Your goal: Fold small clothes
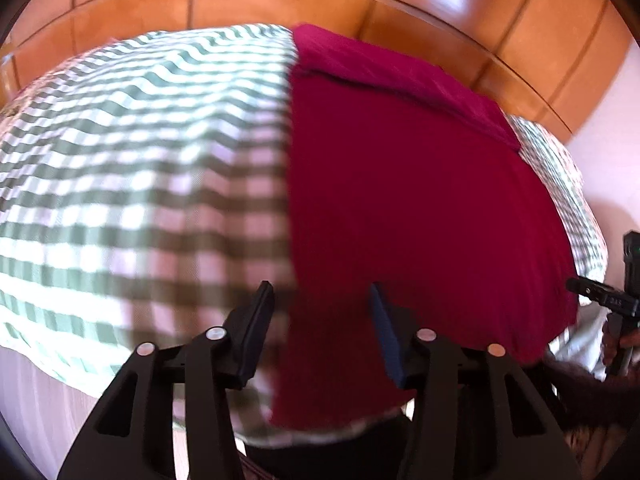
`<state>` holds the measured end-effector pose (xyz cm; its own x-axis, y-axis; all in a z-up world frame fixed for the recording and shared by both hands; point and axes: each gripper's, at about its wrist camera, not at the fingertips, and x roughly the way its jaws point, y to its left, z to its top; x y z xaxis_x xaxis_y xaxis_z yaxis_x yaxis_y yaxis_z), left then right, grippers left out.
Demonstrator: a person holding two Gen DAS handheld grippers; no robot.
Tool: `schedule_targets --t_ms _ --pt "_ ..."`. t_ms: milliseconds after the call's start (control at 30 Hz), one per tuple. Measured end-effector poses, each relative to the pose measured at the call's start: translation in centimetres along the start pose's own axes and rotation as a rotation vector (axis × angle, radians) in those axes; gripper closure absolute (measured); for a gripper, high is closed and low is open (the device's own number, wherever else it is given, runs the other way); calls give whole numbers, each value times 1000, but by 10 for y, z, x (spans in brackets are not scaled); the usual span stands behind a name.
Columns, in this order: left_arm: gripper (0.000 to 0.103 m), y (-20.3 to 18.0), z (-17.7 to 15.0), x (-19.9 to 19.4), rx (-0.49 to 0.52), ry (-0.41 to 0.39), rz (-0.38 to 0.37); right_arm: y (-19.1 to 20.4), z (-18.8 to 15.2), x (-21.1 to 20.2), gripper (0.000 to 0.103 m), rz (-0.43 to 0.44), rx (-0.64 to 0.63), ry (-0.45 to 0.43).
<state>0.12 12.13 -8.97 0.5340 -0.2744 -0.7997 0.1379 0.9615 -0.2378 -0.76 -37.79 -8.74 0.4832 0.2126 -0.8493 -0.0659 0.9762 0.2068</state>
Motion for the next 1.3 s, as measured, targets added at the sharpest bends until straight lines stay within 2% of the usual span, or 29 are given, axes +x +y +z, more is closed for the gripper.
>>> schedule_targets --t_ms 67,100,133,167,233,400,567,667,833,900,933,967,1000,1033,1067,1133,1233,1300 --pt "80 -8 -5 2 33 20 -3 2 -7 1 42 2 -9 27" --pt "84 -11 -6 3 48 24 0 2 -7 2 48 2 -9 30" --pt "89 -13 -6 2 55 22 0 2 -6 2 64 2 -7 36" --pt "91 -14 -5 -1 59 19 -5 1 -3 3 78 12 -4 40" --pt "92 -16 1 -8 65 0 -34 2 6 -3 94 51 4 28" --pt "92 -11 29 -27 -6 -54 -179 6 37 -17 94 153 49 -65" --pt "96 2 75 -27 -93 -113 -279 -3 76 -11 94 187 104 -123" --pt "97 4 101 -16 -111 -139 -286 -16 102 -4 94 186 151 -154" --pt "96 12 151 15 -161 -141 -237 -29 146 16 94 175 209 -172" --pt "87 17 169 29 -206 -132 -214 -33 159 23 88 199 230 -171" --pt "78 19 179 35 -230 -132 -209 -35 164 25 73 218 247 -168" --pt "64 23 184 38 -254 -137 -204 -38 169 27 48 247 266 -171" --pt "56 28 187 39 -277 -149 -196 -40 172 25 39 283 292 -198" --pt "42 34 189 38 -308 -166 -184 -40 173 22 27 286 302 -215" --pt "39 41 187 36 -334 -179 -177 -42 173 17 16 270 309 -242" --pt "39 55 181 35 -355 -178 -181 -46 167 7 10 252 315 -273" --pt "39 67 157 33 -340 -154 -179 -59 150 -1 10 229 331 -271" --pt "39 68 135 32 -310 -131 -204 -64 129 -6 10 196 318 -260"
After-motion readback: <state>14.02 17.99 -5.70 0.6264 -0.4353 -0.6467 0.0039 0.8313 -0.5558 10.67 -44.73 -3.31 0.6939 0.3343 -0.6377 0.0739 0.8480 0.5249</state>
